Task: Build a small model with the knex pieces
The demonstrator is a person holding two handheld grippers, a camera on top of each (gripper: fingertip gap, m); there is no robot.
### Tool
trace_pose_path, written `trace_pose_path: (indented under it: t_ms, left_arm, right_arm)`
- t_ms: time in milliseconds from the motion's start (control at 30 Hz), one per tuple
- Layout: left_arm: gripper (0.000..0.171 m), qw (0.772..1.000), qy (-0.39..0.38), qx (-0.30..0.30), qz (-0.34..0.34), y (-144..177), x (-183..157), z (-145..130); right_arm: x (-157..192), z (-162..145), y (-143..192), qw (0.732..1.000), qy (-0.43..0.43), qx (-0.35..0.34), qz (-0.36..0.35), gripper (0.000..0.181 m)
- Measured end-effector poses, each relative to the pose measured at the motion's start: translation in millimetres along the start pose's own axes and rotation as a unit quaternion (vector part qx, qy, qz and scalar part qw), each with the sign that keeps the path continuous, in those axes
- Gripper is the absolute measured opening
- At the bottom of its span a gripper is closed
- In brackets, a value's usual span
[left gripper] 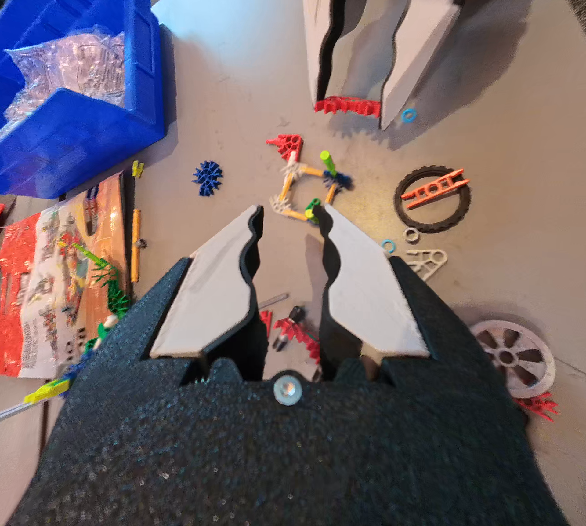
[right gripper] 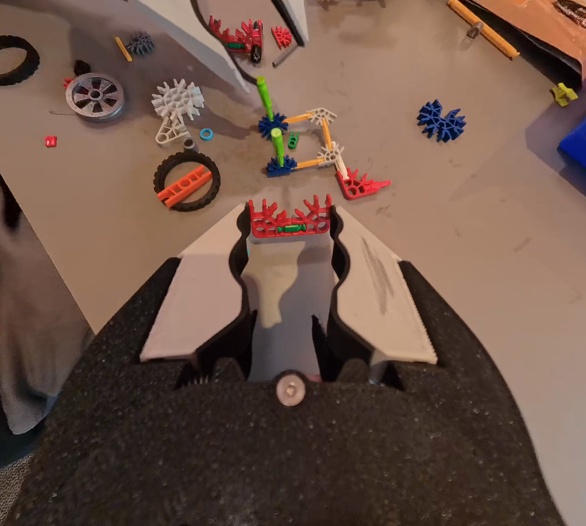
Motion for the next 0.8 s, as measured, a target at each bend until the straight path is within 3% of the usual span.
trace_pose_path:
  t_ms: [267, 500, 633, 800]
  left_arm:
    - [0.036, 0.999, 0.012, 0.024, -0.042, -6.2, -10.9, -18.8]
    - [0.035, 0.999, 0.028, -0.02, -0.012, 17.3, 0.5, 8.7]
    - [0.034, 0.998, 0.04, 0.017, -0.035, 7.0, -4.6, -9.9]
    - [0.031, 0.998, 0.032, 0.018, -0.045, -2.4, -15.1, -15.9]
  right_arm:
    - [-6.1, 3.8, -6.4, 1.0, -0.015, -0.009, -0.017, 0.049]
    - [-2.3, 10.2, -2.1, 0.999, 0.008, -0.024, -0.029, 0.049]
    - [-0.5, 1.6, -6.3, 1.0, -0.003, -0.006, -0.021, 0.049]
    - [-1.0, -0.9, -8.3, 1.0, 0.001, 0.009, -0.024, 0.049]
Point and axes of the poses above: each gripper's, where its closed fingertips meet, y back along the fingers, z out of its top, x = y × z across the jaws, the point moved 1 cm from there along y, back along the fingers, and after that the axes turned 2 degrees about -y, right-handed, at the moved point
